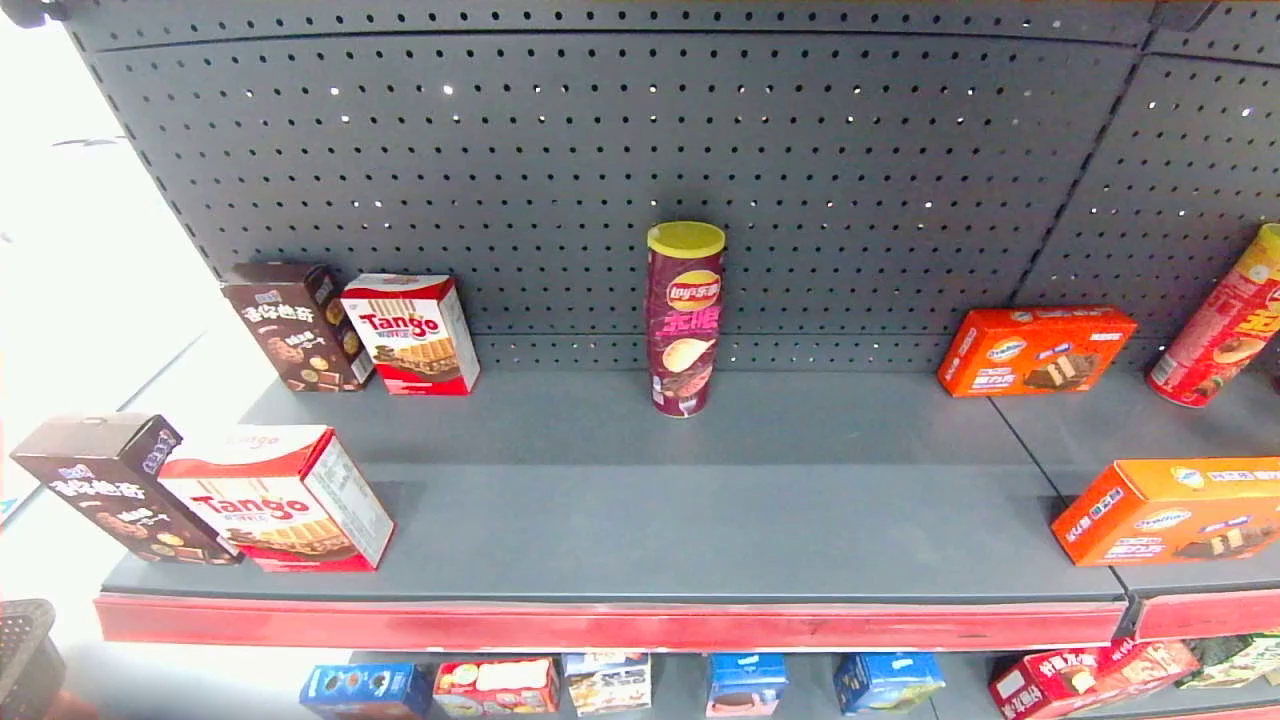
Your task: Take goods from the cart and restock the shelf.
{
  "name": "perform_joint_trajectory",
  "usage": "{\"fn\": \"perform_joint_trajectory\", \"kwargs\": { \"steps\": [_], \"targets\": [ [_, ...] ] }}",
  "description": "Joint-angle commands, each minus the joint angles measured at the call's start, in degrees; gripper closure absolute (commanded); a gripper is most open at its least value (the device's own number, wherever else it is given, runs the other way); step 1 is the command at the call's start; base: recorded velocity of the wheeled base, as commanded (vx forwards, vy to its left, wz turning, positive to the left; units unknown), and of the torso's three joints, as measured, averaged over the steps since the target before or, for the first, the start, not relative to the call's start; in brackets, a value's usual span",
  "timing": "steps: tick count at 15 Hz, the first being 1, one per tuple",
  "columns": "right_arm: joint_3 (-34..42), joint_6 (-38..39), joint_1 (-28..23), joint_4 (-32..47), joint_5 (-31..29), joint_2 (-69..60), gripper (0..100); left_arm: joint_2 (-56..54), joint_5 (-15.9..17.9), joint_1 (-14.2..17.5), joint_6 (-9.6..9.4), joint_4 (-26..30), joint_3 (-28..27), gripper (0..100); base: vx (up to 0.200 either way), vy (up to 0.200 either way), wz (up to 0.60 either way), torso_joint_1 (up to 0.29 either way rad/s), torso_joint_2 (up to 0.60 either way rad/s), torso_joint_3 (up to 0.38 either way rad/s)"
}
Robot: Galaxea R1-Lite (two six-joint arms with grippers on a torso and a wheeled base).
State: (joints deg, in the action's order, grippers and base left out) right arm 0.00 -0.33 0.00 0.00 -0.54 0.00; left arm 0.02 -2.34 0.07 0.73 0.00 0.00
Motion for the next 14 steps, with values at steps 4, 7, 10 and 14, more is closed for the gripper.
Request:
{"fn": "perform_joint_trajectory", "kwargs": {
  "steps": [4, 7, 10, 14],
  "targets": [
    [0.0, -0.02, 0.0, 0.0, -0.08, 0.09, 0, -0.02, 0.06, 0.01, -0.03, 0.0, 0.0, 0, 0.0, 0.0, 0.3, 0.001, 0.0, 0.001],
    [0.0, 0.07, 0.0, 0.0, -0.43, 0.0, 0, -0.02, 0.06, 0.01, -0.03, 0.0, 0.0, 0, 0.0, 0.0, 0.6, 0.004, 0.0, 0.001],
    [0.0, 0.07, 0.0, 0.0, -0.43, 0.0, 0, -0.02, 0.06, 0.01, -0.03, 0.0, 0.0, 0, 0.0, 0.0, 0.6, 0.001, 0.0, 0.004],
    [0.0, 0.15, 0.0, 0.0, -0.52, 0.0, 0, -0.02, 0.06, 0.01, -0.03, 0.0, 0.0, 0, 0.0, 0.0, 0.6, 0.001, 0.0, 0.004]
  ]
}}
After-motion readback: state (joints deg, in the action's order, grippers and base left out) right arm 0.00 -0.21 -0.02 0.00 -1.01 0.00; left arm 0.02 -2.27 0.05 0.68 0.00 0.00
